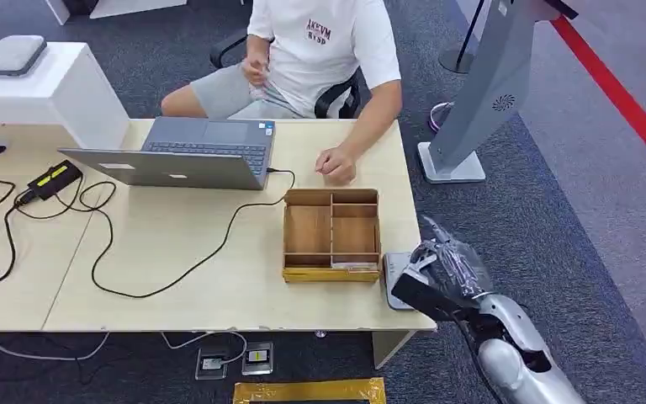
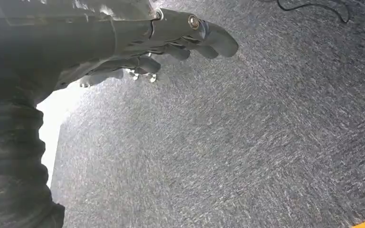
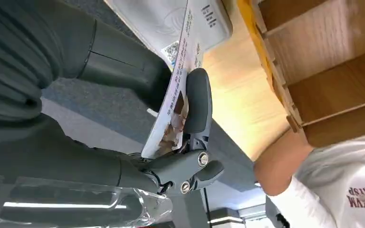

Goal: Pass the card to the sensor for recognition and then transmit it.

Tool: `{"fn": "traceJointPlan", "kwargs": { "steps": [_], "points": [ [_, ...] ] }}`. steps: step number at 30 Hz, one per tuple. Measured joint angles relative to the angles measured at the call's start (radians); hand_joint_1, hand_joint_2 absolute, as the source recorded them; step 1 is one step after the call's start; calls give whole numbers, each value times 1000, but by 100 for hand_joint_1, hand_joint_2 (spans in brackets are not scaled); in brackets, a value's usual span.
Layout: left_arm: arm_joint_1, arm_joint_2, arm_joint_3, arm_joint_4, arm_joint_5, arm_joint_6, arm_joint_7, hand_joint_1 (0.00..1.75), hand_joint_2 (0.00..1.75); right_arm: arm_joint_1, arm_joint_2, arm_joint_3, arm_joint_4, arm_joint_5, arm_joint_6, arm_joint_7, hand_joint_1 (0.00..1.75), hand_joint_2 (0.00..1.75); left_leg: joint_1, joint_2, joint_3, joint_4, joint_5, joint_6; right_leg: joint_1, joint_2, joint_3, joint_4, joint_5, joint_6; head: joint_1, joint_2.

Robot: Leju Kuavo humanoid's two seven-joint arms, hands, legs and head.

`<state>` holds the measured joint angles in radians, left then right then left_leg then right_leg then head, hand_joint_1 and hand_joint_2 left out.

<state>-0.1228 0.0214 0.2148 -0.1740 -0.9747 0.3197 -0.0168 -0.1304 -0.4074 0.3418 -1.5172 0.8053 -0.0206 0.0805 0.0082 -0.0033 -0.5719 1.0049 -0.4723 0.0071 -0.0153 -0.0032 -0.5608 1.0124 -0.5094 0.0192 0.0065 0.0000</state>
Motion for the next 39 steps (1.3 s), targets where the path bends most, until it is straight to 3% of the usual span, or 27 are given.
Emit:
{"fn": "traceJointPlan", "kwargs": {
  "steps": [9,11,27,33,39],
  "points": [
    [0,0,0,0,0,-2,2,0,175,-1,3,8,15,3,-2,-3,175,175,0,0,0,0,0,0,0,0,0,0,0,0,0,0],
    [-1,0,0,0,-1,-5,2,0,175,-23,22,36,100,-3,-43,-38,175,175,0,0,0,0,0,0,0,0,0,0,0,0,0,0],
    [-2,1,0,0,0,-10,-5,0,175,-70,55,95,275,-66,-136,-63,175,175,0,0,0,0,0,0,0,0,0,0,0,0,0,0],
    [-17,30,-2,-20,8,-58,-25,0,175,-92,58,100,337,-100,-194,-63,175,175,0,0,0,0,0,0,0,0,0,0,0,0,0,0],
    [-17,36,-13,-31,11,-56,-25,0,175,-108,60,98,386,-117,-217,-64,175,175,0,0,0,0,0,0,0,0,0,0,0,0,0,0]
  ]
}}
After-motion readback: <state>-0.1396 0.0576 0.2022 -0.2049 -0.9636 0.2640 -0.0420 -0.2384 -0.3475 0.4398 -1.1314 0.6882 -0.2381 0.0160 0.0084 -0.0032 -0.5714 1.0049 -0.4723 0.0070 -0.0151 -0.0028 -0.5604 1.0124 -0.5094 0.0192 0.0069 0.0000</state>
